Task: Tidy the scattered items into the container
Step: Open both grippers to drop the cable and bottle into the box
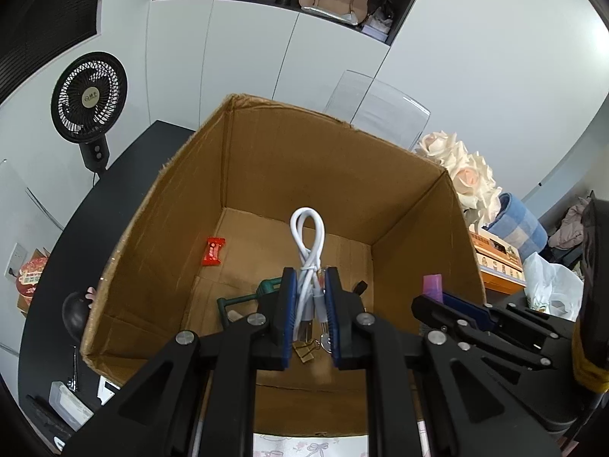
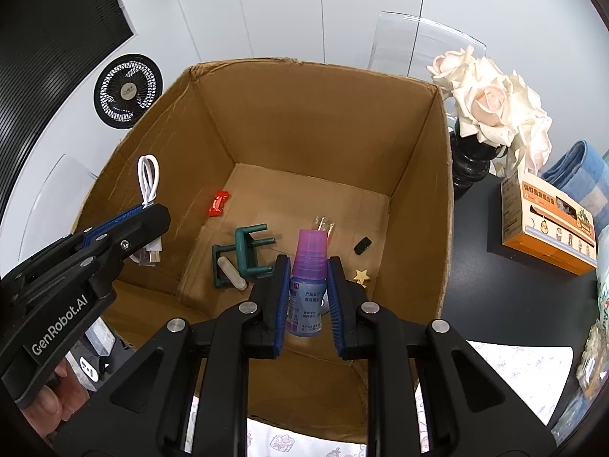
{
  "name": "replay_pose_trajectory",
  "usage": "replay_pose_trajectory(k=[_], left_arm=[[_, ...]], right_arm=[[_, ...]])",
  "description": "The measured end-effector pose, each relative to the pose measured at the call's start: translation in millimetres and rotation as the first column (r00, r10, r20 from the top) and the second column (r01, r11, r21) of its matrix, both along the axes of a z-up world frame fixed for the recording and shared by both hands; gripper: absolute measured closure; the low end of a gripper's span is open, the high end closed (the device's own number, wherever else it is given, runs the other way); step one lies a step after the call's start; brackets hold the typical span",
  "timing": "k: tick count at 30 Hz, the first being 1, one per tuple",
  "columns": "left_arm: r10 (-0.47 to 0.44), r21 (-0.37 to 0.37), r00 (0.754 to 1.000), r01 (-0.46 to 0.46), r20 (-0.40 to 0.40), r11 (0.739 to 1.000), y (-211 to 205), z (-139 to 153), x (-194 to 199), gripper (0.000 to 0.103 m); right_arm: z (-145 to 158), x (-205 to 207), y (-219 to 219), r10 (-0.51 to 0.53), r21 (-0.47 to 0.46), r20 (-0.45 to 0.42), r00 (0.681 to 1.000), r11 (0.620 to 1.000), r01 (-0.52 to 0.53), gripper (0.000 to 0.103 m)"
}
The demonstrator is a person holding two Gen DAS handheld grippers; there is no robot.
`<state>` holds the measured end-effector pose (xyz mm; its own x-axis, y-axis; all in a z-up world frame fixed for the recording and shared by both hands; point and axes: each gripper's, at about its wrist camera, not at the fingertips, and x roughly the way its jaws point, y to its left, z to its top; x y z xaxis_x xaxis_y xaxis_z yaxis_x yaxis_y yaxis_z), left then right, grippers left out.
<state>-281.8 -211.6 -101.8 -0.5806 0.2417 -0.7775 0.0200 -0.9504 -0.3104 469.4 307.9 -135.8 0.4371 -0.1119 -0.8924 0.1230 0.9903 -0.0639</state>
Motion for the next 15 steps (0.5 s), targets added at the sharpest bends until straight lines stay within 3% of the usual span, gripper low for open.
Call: replay_pose_trajectory(k=[5,7,9,10,12,13,15], left_arm=[[0.008,-0.001,1.0,-0.008,0.021,1.0,-0.9,-7.3,-3.1,0.088],[0.02,0.005,0.999,-0.02,0.037,1.0,-4.6,-11.5,-4.7,0.088],[0.024,0.02,0.998,-0.025,0.051,0.999,-8.0,-15.3,-6.1,0.087],[0.021,0.033,0.998,-0.022,0.055,0.999,-9.2,-16.8,-6.6,0.081],[0.015,0.02,0.999,-0.016,0.049,1.0,-8.4,-16.5,-6.1,0.048],[0.022,0.006,0.999,-0.022,0.042,1.0,-8.7,-15.4,-5.3,0.024],[0.04,-0.024,0.999,-0.04,0.025,0.999,-9.7,-12.8,-3.3,0.011]], right_arm=[[-0.9,-3.1,-7.3,-0.02,0.017,-0.002,1.0,1.0,0.02,0.082],[-0.4,-5.0,-10.6,-0.031,0.01,0.0,1.0,0.999,0.031,0.072],[0.9,-7.1,-14.2,-0.046,0.006,0.004,0.999,0.999,0.046,0.053],[1.9,-8.0,-15.2,-0.047,0.009,0.007,0.999,0.999,0.047,0.052],[3.7,-9.7,-16.6,-0.044,0.017,0.015,0.999,0.999,0.044,0.036],[4.6,-10.6,-16.9,-0.042,0.02,0.019,0.999,0.999,0.041,0.029],[6.5,-13.2,-17.2,-0.036,0.017,0.028,0.999,0.999,0.036,0.018]])
